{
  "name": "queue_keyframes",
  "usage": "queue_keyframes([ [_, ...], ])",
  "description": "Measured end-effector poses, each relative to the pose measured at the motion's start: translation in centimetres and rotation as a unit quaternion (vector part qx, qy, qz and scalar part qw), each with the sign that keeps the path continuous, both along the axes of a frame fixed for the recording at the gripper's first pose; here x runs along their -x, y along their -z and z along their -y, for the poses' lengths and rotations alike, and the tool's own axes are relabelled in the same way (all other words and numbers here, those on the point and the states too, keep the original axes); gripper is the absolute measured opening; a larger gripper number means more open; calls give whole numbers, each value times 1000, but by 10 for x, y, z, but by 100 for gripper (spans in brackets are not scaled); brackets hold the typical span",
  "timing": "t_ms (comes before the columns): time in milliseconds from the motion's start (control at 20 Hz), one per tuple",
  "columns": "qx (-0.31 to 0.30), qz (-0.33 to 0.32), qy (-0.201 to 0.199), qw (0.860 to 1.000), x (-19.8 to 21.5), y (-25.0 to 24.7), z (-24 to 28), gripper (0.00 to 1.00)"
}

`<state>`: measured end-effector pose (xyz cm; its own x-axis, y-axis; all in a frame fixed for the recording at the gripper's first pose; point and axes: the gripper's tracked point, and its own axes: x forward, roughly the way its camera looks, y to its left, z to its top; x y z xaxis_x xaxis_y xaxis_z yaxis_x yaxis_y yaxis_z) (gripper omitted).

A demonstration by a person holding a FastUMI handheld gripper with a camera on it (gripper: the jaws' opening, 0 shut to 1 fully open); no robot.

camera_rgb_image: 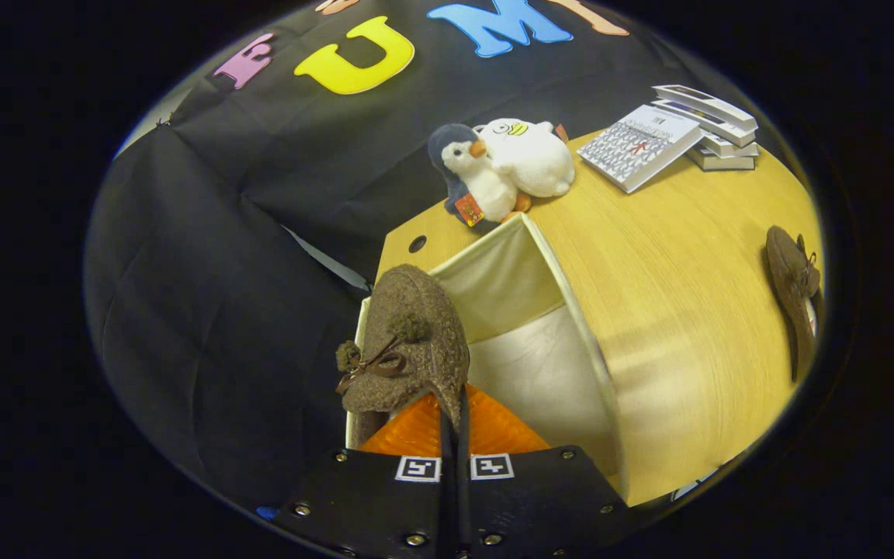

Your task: Open the storage box then place both shoes into the box .Put the left shoe in first, then the right shoe, with the right side of both shoes facing outward in a uniform manner.

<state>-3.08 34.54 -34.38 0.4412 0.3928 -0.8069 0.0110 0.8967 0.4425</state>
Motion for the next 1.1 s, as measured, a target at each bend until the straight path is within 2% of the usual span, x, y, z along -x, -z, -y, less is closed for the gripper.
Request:
queue_keyframes([
  [150, 36, -14, -7, 999, 10, 24, -3, 0],
  [300, 32, -23, -35, 999, 17, 32, -17, 1],
  [350, 24, -13, -50, 998, 14, 28, -22, 14],
  [550, 27, 23, -103, 994, 14, -1, -22, 99],
  [750, 25, 99, -124, 987, 4, -53, 7, 98],
  [950, 65, 180, -117, 975, -16, -96, 75, 98],
  [1100, 105, 211, -104, 966, -23, -110, 134, 98],
])
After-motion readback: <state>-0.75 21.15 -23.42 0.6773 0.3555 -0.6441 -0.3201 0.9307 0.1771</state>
